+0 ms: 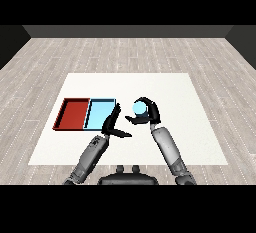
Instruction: Pick the blue can and put it in the blue box
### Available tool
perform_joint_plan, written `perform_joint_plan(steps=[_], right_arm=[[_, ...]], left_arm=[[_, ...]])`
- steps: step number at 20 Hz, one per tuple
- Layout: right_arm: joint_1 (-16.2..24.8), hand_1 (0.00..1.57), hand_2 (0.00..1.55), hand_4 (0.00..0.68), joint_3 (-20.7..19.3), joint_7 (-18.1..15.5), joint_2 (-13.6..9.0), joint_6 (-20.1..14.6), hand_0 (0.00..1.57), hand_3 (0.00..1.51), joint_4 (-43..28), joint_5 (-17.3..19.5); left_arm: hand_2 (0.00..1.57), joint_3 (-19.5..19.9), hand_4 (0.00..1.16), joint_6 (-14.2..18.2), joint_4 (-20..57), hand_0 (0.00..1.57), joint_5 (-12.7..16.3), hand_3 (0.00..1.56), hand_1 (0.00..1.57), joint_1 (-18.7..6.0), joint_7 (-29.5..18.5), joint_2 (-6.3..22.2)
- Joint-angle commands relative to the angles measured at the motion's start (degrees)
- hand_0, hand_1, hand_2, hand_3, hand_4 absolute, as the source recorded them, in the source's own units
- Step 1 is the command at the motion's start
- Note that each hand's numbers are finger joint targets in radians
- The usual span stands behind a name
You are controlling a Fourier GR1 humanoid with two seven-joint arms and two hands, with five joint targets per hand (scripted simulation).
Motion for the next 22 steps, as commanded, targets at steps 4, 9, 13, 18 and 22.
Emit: perform_joint_plan(steps=[4,9,13,18,22], right_arm=[[-3.1,1.49,1.46,0.616,3.8,-1.8,0.1,-4.3,1.49,1.40,3.7,-4.4],[0.2,1.48,1.46,0.610,3.5,0.5,0.1,-0.5,1.48,1.39,-2.2,-2.2],[-2.4,1.49,1.46,0.608,6.0,-1.0,0.1,-3.9,1.49,1.40,1.3,-2.2],[-2.7,1.46,1.46,0.620,10.2,-0.5,0.1,-7.5,1.46,1.41,0.9,-4.8],[-4.4,1.46,1.45,0.628,6.9,-3.4,0.1,-4.5,1.46,1.39,4.7,-7.8]], left_arm=[[0.00,-2.6,0.00,2.9,5.5,0.00,5.1,0.00,0.00,-4.8,-0.6,0.0],[0.00,-2.4,0.00,3.8,8.6,0.00,6.3,0.00,0.00,-6.0,-3.2,0.0],[0.00,-6.8,0.00,6.6,-0.6,0.00,5.2,0.00,0.00,-1.6,1.3,0.0],[0.00,-3.3,0.00,2.5,13.4,0.00,8.4,0.00,0.00,-7.9,-7.0,0.0],[0.00,-8.0,0.00,6.7,11.7,0.00,10.8,0.00,0.00,-7.8,-6.7,0.0]])
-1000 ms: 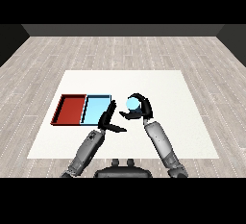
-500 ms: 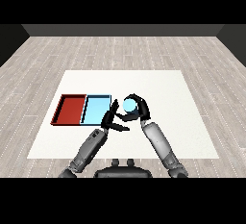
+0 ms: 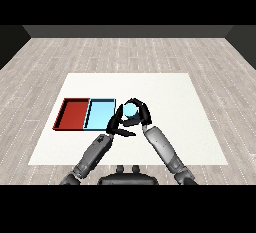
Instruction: Pick the blue can and put it in the blue box
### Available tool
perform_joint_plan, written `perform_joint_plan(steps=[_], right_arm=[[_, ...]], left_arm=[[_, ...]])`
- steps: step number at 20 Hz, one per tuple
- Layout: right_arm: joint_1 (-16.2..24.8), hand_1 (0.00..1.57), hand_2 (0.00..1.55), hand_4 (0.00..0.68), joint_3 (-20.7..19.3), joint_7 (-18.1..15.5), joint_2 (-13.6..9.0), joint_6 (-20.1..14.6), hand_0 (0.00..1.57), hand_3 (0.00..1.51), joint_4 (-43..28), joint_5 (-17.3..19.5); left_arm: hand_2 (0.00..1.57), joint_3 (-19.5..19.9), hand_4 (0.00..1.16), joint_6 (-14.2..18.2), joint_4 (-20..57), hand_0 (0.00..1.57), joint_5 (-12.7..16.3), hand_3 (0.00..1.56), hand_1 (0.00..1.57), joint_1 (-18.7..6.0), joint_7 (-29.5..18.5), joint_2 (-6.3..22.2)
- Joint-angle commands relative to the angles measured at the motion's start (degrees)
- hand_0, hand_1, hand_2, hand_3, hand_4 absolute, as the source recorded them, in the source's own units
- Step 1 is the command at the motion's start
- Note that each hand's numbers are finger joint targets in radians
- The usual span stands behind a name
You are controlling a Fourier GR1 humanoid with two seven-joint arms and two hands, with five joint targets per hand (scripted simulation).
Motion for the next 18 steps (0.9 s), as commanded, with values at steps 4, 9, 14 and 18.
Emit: perform_joint_plan(steps=[4,9,14,18], right_arm=[[0.6,1.45,1.45,0.602,5.8,-4.1,0.0,-5.7,1.45,1.38,1.8,-7.9],[2.9,1.44,1.45,0.601,2.5,-2.6,0.0,-0.7,1.44,1.39,-2.4,-5.9],[1.9,1.48,1.46,0.593,2.9,-3.0,0.0,-1.5,1.48,1.39,-2.6,-10.6],[0.7,1.47,1.46,0.606,5.4,-5.9,0.0,-4.1,1.47,1.39,0.5,-14.7]], left_arm=[[0.00,-1.5,0.00,1.0,-3.5,0.00,-0.7,0.00,0.00,0.3,2.4,-0.1],[0.00,-2.1,0.00,-1.5,-0.2,0.00,1.6,0.00,0.00,-0.9,-1.8,-0.1],[0.00,-5.4,0.42,6.9,0.0,0.00,1.7,0.00,0.00,-3.1,3.1,-0.1],[0.00,-7.4,0.57,11.9,2.1,0.00,7.7,0.00,0.00,-9.6,3.5,-0.1]])
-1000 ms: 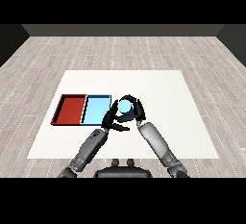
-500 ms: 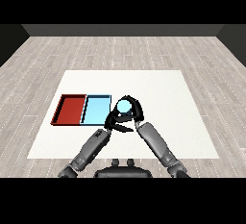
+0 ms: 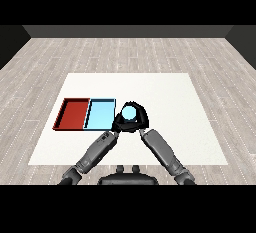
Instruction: Pick the blue can and put it in the blue box
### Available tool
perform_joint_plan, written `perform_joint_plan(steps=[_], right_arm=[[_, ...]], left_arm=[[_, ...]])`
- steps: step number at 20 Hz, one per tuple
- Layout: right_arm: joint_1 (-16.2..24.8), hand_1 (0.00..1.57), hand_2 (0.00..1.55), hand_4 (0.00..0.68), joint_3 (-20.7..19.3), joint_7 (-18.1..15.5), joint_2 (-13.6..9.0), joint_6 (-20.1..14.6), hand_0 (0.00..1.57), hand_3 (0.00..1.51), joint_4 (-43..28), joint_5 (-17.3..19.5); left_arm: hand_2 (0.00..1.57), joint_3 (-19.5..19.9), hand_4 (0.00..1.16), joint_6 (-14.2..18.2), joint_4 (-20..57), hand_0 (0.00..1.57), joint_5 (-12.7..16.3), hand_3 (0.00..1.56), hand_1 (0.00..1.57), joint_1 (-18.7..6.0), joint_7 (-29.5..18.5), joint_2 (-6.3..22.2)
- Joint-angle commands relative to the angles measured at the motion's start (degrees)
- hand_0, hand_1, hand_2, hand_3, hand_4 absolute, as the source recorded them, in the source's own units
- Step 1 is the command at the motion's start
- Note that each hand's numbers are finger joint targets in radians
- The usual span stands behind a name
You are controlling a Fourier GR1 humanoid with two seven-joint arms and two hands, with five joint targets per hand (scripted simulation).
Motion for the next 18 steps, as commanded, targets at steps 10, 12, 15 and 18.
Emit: perform_joint_plan(steps=[10,12,15,18], right_arm=[[-0.8,1.44,1.44,0.617,3.2,-0.4,0.0,-4.9,1.44,1.39,-2.0,-5.8],[1.2,1.43,1.44,0.609,4.8,-4.1,0.0,-4.5,1.43,1.39,-1.7,-6.6],[1.0,1.39,1.42,0.528,3.5,-2.8,0.0,-2.4,1.39,1.37,-2.2,-7.9],[2.8,0.82,0.93,0.031,1.0,0.6,-2.8,2.4,0.82,0.62,-3.8,-5.8]], left_arm=[[1.57,-5.3,0.91,2.2,7.7,1.57,16.4,1.50,1.57,-3.4,-12.1,0.0],[1.57,-5.6,1.00,2.6,7.1,1.57,17.0,1.51,1.57,-2.6,-14.3,0.0],[1.57,-7.5,1.11,3.7,9.9,1.57,20.4,1.51,1.57,-5.1,-19.8,0.0],[1.57,-4.5,1.04,3.8,7.3,1.57,15.7,1.54,1.57,-3.0,-18.7,0.0]])
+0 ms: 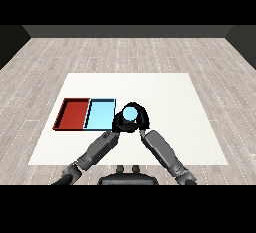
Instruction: Pick the blue can and put it in the blue box
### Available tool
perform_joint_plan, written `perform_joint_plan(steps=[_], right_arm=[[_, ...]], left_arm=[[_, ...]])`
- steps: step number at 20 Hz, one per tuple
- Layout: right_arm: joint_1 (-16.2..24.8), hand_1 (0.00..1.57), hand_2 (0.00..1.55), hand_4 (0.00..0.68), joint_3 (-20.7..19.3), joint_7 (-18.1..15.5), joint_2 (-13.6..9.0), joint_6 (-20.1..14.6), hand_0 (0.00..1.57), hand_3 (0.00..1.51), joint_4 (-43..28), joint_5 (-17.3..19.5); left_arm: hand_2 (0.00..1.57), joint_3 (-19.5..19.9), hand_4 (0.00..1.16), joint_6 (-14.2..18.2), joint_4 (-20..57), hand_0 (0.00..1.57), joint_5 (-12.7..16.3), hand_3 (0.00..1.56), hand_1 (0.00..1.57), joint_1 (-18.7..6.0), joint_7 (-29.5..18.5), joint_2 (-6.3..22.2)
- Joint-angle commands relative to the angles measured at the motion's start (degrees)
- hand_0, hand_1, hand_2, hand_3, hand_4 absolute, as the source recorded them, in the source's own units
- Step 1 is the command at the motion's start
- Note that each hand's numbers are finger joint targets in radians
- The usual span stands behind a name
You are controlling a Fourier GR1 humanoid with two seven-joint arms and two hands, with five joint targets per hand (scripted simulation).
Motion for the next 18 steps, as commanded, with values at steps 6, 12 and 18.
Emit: perform_joint_plan(steps=[6,12,18], right_arm=[[0.0,0.00,0.00,0.000,-0.9,3.8,1.0,4.0,0.00,0.00,0.0,5.7],[-1.0,0.00,0.00,0.000,-4.1,3.2,1.0,4.5,0.00,0.00,0.0,4.8],[3.1,0.00,0.00,0.000,-8.8,2.1,-2.4,8.0,0.00,0.00,-7.2,2.4]], left_arm=[[1.57,-1.6,1.12,-0.3,4.4,1.57,3.8,1.54,1.57,-2.3,-4.7,-0.7],[1.57,2.0,1.14,1.7,1.4,1.57,-1.8,1.52,1.57,-1.8,-2.1,-0.7],[1.57,3.1,1.15,1.2,-2.5,1.57,-4.9,1.54,1.57,3.4,-0.5,1.9]])
